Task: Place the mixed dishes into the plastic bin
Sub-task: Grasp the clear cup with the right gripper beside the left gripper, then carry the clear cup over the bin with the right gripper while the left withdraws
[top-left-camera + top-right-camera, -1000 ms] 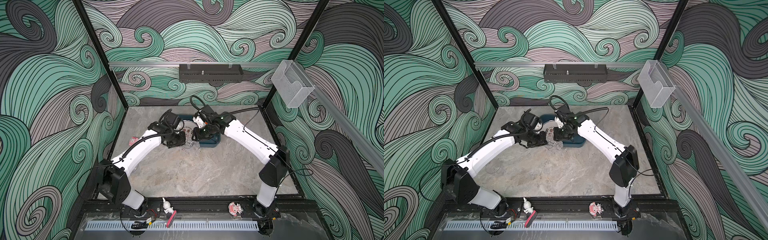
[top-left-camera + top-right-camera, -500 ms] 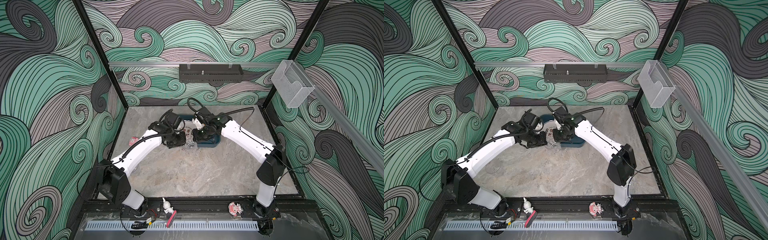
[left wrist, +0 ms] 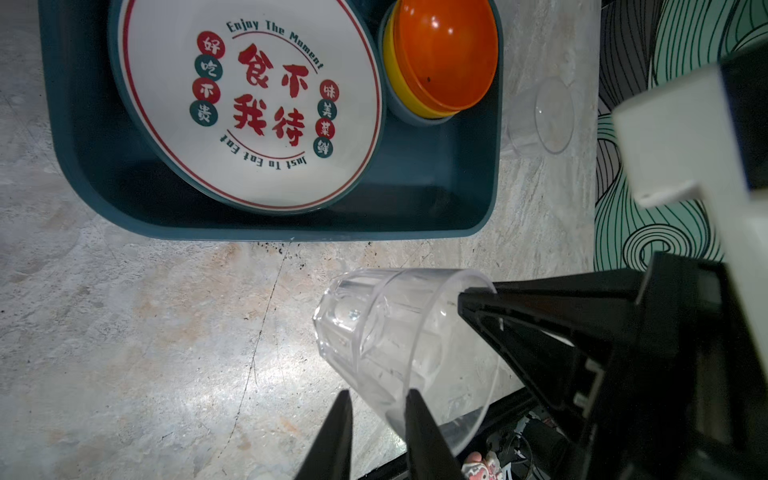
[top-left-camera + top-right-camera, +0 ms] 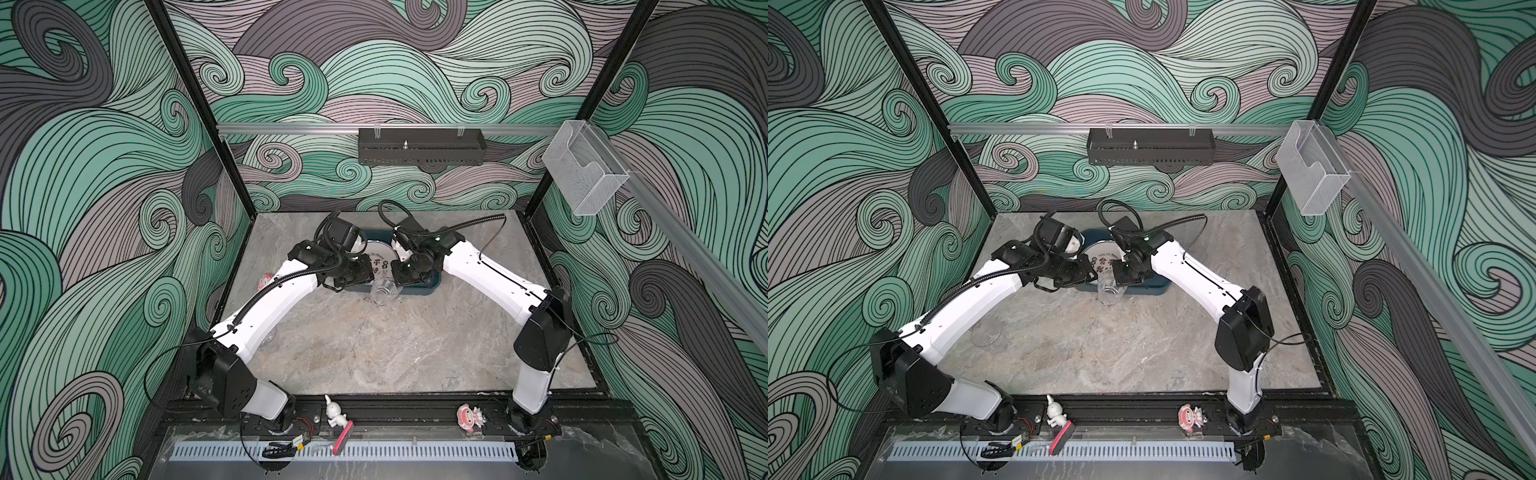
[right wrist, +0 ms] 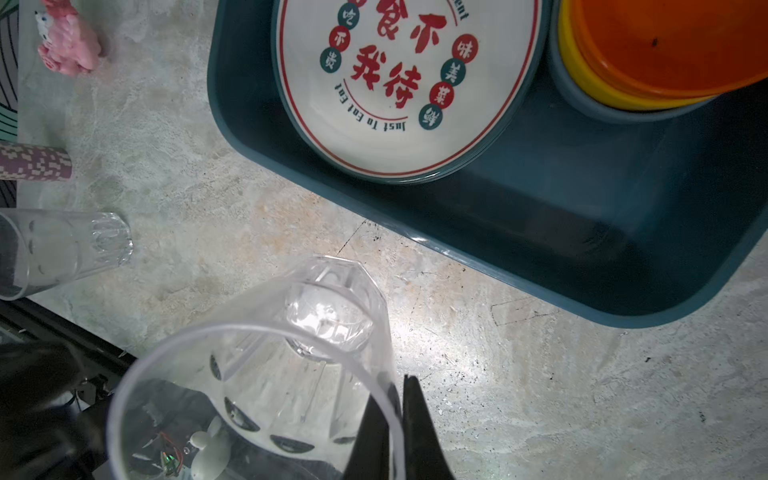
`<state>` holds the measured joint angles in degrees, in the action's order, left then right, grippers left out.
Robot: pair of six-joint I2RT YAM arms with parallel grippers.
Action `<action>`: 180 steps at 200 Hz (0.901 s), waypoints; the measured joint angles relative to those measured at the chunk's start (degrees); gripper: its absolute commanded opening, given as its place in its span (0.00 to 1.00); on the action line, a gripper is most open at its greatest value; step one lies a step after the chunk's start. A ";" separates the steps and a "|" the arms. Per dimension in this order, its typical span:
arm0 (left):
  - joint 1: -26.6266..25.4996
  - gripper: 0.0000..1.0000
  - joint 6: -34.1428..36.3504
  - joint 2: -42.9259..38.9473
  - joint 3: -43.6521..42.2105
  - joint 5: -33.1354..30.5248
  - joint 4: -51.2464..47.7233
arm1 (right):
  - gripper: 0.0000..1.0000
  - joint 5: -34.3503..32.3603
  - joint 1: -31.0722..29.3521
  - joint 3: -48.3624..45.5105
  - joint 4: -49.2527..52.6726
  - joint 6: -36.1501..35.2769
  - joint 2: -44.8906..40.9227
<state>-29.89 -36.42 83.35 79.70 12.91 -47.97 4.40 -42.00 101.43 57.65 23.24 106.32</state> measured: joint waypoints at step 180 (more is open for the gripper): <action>1.16 0.47 -2.86 -11.80 -12.96 -2.84 4.22 | 0.00 -3.21 14.60 -0.76 -0.02 -0.46 -2.03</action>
<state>-28.73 -39.29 71.55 66.74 10.07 -43.75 1.19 -27.40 100.66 57.63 22.79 104.29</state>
